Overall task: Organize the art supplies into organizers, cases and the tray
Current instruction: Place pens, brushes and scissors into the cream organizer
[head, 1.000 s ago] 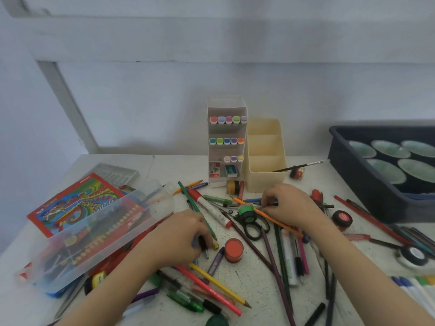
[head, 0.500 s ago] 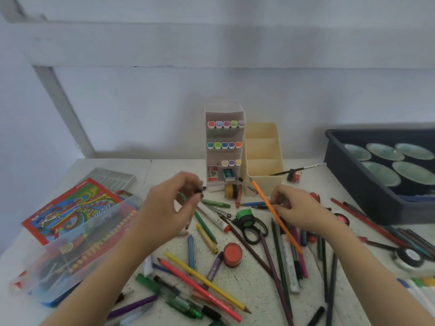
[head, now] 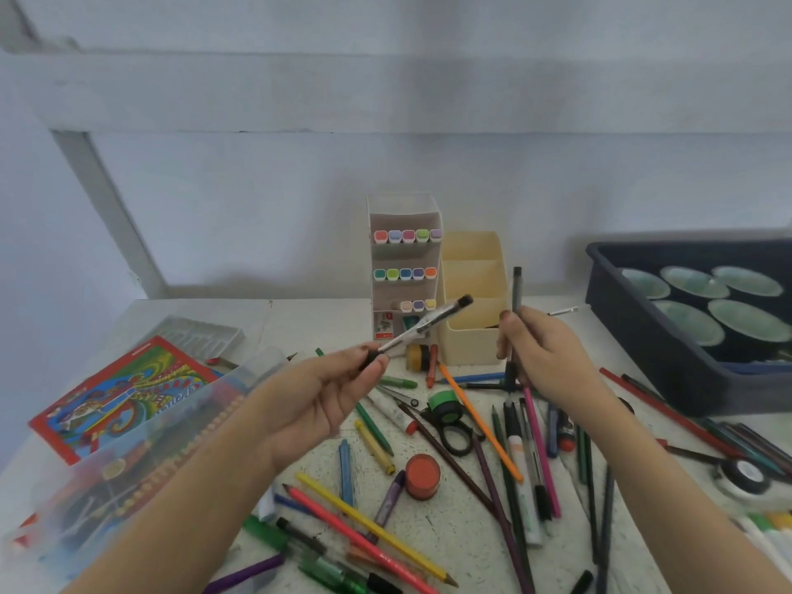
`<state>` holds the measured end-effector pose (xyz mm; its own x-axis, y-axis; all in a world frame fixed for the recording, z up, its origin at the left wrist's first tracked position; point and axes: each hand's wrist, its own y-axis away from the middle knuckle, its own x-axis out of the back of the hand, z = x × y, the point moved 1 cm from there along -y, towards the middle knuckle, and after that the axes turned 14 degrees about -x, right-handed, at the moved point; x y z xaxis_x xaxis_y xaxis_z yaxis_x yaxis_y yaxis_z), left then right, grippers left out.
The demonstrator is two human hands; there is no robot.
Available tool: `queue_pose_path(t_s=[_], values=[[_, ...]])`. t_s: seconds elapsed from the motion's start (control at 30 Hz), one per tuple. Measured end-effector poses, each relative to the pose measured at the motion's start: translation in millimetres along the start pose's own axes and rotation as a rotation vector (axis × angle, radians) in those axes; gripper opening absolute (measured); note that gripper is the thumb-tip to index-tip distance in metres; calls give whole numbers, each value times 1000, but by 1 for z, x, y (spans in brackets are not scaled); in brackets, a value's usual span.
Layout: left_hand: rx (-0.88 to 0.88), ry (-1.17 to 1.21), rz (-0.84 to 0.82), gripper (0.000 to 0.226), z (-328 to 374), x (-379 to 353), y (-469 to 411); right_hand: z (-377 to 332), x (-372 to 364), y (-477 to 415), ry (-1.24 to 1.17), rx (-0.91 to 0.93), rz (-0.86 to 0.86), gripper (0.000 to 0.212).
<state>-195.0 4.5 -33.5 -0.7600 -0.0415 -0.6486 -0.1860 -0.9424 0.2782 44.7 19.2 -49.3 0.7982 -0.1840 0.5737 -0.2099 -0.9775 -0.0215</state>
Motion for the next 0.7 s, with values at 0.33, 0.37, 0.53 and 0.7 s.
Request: queue_pose_path(t_s=[0.33,0.37,0.53,0.7], values=[[6,41,-85,15,-30,-20,-3,-27,3,20,-522,-106,-380,29],[15,-4,-124,14,-32,-21,-4,-29,5,20,-524,-113,-351,27],[-70,-419,-299,21,-35,-31,-16,-27,17,3,-405,-105,36,10],[-516,-1107,-296,15,-42,-51,-48,-16,24,-15,-260,-11,330,17]])
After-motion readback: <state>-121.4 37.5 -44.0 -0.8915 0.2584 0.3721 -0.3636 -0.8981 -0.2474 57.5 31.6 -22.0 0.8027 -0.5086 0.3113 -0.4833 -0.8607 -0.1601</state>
